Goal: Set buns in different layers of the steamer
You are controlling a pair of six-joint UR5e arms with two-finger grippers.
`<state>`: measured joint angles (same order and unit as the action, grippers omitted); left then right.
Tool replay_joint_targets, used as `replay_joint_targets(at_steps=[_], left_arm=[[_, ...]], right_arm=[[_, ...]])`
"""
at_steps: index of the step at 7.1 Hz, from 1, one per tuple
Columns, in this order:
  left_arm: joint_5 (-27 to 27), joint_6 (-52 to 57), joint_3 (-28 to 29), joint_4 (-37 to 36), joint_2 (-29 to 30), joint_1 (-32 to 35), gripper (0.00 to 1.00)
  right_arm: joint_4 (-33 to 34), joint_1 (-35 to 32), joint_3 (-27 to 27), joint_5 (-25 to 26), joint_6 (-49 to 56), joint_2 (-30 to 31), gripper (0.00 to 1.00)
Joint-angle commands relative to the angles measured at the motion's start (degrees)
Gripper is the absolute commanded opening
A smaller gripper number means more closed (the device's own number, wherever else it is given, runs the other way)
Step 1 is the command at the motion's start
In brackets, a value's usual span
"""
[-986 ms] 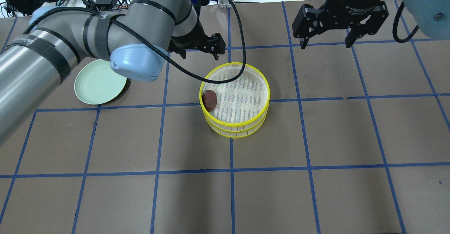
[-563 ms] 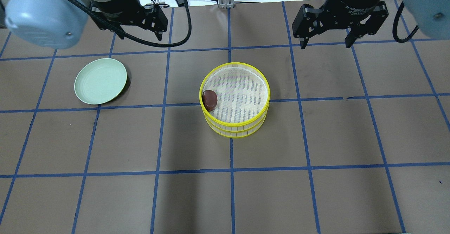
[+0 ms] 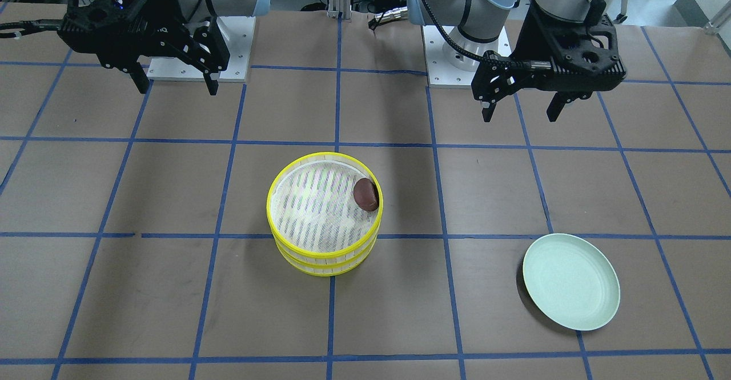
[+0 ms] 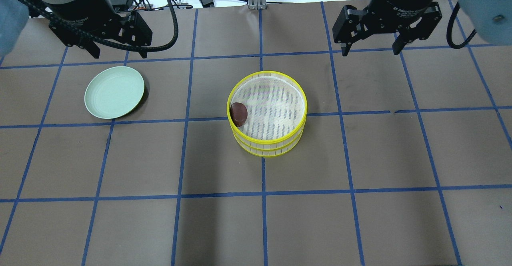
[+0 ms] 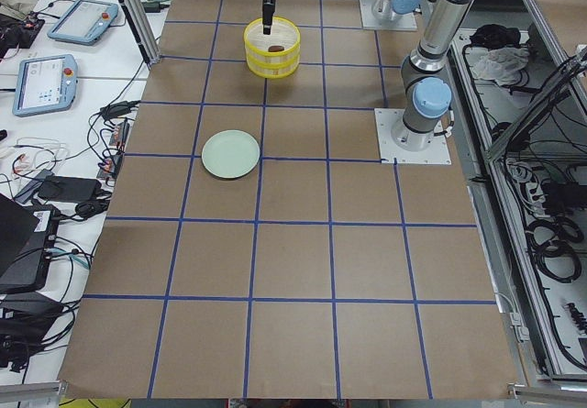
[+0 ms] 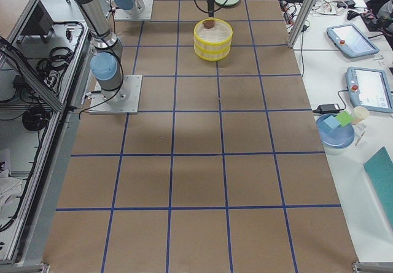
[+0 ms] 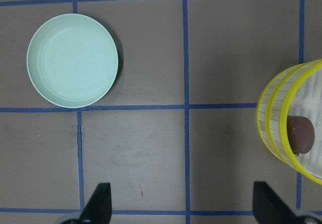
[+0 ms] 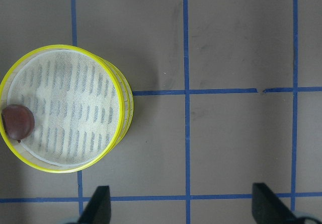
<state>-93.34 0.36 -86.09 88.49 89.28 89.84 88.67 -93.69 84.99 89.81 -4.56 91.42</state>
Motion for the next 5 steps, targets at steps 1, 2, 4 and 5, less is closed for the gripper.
replay_joint_targets(at_steps=[1,2,4,5], left_arm=[[0.3,-0.3,-0.8,-2.3,-1.7,0.0,1.0],[0.5,-0.3,-0.8,-1.9,-2.4,-0.2,1.0],[0.9,-0.5,-0.8,-1.0,-2.8,-0.2,1.0],[2.8,-0.5,-0.8,-1.0,-2.8,-0.2,1.0]], right_arm=[[0.0,0.0,0.0,0.0,0.1,0.0,1.0],[-0.1,0.0,0.0,0.0,0.1,0.1,1.0],[-0.2,0.0,0.0,0.1,0.2,0.0,1.0],[-0.2,0.0,0.0,0.1,0.2,0.0,1.0]])
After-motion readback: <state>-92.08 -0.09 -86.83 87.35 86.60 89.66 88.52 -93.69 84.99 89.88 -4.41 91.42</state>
